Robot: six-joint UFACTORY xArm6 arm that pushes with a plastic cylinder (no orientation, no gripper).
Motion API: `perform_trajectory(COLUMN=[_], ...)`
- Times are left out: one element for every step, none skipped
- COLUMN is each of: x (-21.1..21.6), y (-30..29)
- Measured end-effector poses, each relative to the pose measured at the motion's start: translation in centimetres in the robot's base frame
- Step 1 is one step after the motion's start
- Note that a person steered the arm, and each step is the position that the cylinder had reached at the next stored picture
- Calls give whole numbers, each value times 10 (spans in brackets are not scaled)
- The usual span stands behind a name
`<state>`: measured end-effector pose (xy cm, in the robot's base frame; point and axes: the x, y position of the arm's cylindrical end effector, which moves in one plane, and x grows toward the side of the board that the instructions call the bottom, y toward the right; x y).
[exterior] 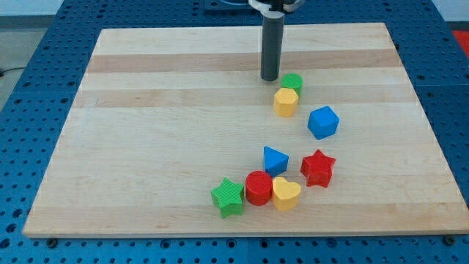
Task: Move the green circle along with the hexagon to the left side of the blue cube
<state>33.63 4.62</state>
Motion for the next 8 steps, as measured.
perform_trajectory(x=[-27,-26,7,24,40,63,91,115], y=[5,39,55,45,32,20,18,15])
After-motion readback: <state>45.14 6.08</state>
